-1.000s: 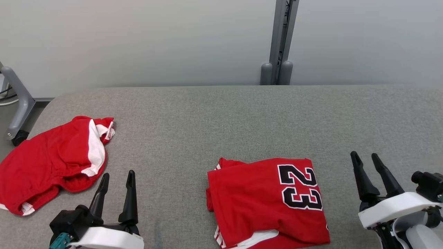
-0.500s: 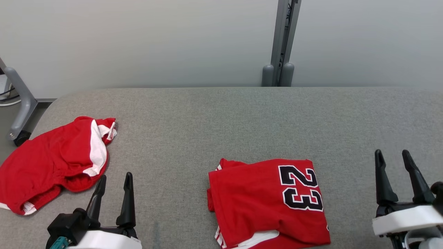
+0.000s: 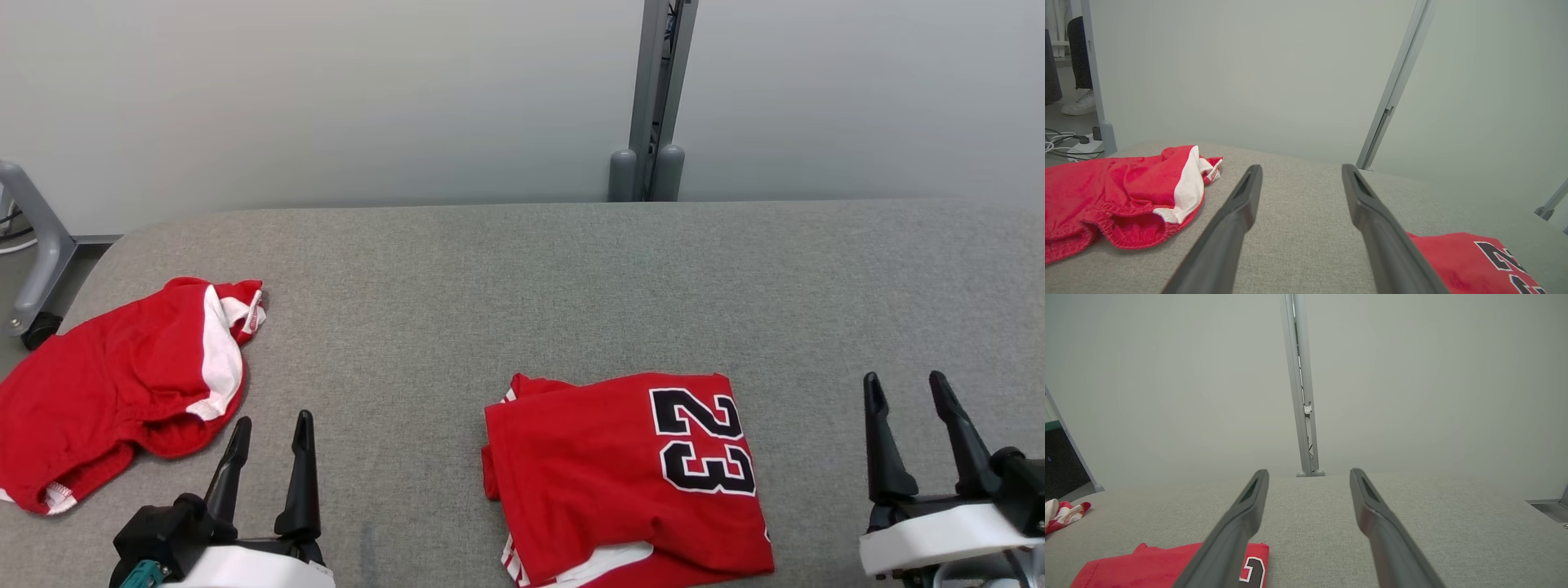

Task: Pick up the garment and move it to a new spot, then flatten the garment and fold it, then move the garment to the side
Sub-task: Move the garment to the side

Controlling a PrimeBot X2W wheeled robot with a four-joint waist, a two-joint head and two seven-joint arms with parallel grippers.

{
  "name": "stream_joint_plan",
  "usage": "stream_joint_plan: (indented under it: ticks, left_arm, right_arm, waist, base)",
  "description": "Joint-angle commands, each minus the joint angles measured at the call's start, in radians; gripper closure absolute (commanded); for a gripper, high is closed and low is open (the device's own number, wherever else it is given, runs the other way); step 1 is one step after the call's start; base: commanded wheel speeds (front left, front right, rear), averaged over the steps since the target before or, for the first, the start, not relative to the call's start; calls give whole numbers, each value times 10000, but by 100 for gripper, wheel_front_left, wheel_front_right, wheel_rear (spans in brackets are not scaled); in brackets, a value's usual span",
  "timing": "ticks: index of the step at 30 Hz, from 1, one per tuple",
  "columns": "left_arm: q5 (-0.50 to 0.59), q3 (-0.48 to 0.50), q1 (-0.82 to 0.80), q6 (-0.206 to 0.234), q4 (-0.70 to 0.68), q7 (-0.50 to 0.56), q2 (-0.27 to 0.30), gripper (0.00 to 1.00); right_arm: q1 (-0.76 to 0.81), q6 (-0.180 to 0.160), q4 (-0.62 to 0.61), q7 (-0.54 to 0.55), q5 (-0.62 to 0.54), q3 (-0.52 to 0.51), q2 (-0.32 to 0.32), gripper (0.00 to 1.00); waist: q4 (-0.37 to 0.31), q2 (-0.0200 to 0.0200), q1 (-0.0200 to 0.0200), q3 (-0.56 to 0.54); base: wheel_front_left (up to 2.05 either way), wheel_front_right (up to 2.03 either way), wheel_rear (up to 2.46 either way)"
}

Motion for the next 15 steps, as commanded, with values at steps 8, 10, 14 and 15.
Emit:
stream_joint_plan:
  ticks: [8, 10, 14, 15]
  left_arm:
    - [47, -35, -174, -39, 89, -14, 33, 0]
    - [36, -113, -226, -48, 120, -14, 30, 0]
    - [35, -193, -376, -63, 187, -14, 33, 0]
    - [39, -226, -397, -71, 206, -14, 31, 0]
  right_arm:
    - [-844, 1, 2076, 1101, 523, 1564, -199, 0]
    - [-1294, 0, 2864, 1674, 1075, 1793, -129, 0]
    - [-2144, 3, 4333, 3021, 2200, 2059, -20, 0]
    - [-2383, 1, 4583, 3209, 2362, 2055, -30, 0]
  waist:
    - [-35, 0, 0, 80]
    - [-13, 0, 0, 115]
    - [119, 0, 0, 208]
    - [165, 0, 0, 228]
  base:
    - [0, 0, 0]
    - [0, 0, 0]
    - [0, 0, 0]
    - [0, 0, 0]
